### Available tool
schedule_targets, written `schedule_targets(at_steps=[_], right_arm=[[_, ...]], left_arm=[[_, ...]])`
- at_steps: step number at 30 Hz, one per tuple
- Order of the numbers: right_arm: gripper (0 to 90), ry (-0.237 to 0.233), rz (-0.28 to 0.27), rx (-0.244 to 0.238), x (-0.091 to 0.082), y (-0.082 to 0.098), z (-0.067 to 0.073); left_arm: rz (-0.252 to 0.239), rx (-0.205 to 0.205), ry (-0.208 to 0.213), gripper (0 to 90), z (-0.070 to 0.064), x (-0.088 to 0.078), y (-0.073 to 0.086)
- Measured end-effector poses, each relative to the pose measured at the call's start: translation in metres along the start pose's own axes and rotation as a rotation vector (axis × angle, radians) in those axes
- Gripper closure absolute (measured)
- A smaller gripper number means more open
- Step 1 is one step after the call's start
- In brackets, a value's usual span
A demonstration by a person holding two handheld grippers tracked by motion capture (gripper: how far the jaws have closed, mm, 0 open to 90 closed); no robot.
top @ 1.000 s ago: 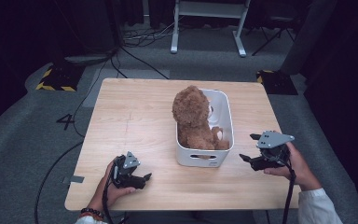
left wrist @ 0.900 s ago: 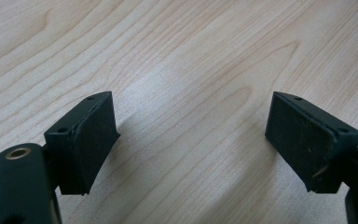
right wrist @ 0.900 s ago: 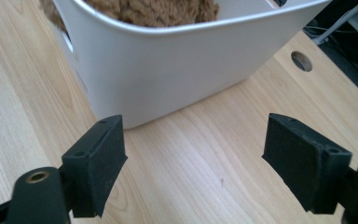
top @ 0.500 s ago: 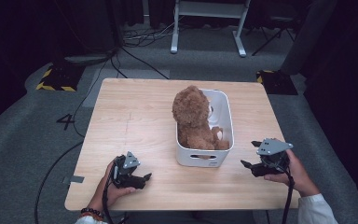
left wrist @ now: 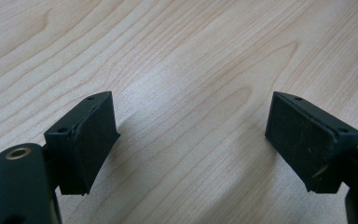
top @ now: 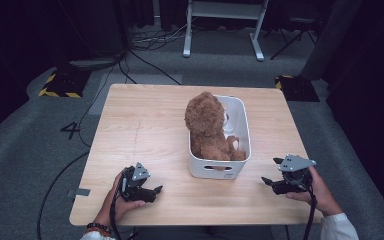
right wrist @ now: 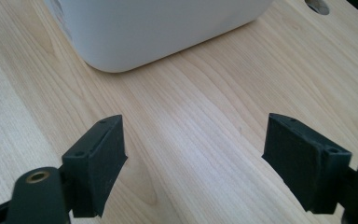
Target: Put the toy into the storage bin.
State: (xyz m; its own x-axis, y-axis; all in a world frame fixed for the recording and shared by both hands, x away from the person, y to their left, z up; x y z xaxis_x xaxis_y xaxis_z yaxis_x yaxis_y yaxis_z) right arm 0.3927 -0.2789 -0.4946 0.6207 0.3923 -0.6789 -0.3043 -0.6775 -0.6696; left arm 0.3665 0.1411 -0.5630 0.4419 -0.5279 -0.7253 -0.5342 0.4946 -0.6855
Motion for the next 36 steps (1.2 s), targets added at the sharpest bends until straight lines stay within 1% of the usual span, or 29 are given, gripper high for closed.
schedule_targets(at_steps=[7, 10, 12, 17, 24, 26, 31, 34, 36], right_arm=[[21.1, -0.002, 0.011, 0.014, 0.002, 0.013, -0.001], [21.0, -0.002, 0.025, 0.009, 0.005, 0.021, 0.0], [21.1, -0.002, 0.038, 0.015, 0.006, 0.026, -0.001], [21.1, 0.0, 0.035, 0.034, 0.007, 0.033, -0.002], [21.1, 0.003, 0.05, 0.054, 0.008, 0.046, -0.003], [21.2, -0.004, 0.044, 0.064, 0.008, 0.048, -0.003], [21.2, -0.004, 0.05, 0.077, 0.009, 0.055, -0.003], [21.2, -0.006, 0.046, 0.099, 0.007, 0.058, -0.003], [21.2, -0.006, 0.05, 0.102, 0.006, 0.062, -0.003]], left_arm=[[0.0, 0.0, 0.0, 16.6, 0.0, 0.0, 0.0], [-0.001, 0.0, 0.001, 16.6, 0.0, 0.0, 0.0], [0.0, 0.0, 0.0, 16.6, 0.0, 0.0, 0.0], [0.0, 0.0, 0.0, 16.6, 0.0, 0.0, 0.0], [-0.001, 0.0, 0.001, 16.6, 0.0, 0.0, 0.0], [0.0, 0.0, 0.0, 16.6, 0.0, 0.0, 0.0], [0.0, 0.0, 0.0, 16.6, 0.0, 0.0, 0.0], [0.0, 0.0, 0.0, 16.6, 0.0, 0.0, 0.0], [0.0, 0.0, 0.0, 16.6, 0.0, 0.0, 0.0]])
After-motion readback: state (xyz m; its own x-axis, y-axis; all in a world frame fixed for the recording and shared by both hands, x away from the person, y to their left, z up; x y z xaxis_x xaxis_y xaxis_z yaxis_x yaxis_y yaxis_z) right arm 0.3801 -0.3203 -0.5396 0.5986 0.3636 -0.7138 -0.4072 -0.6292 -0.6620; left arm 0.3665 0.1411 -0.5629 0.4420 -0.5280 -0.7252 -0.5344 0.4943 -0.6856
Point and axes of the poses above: each handheld gripper's, and its own axes: x roughly forward along the jaws, y roughly out of its underside, z roughly to its left, the point moved 8 cm from there along x, roughly forward along the jaws, and after that the axes turned 4 degrees about y, right-handed, at the moved point
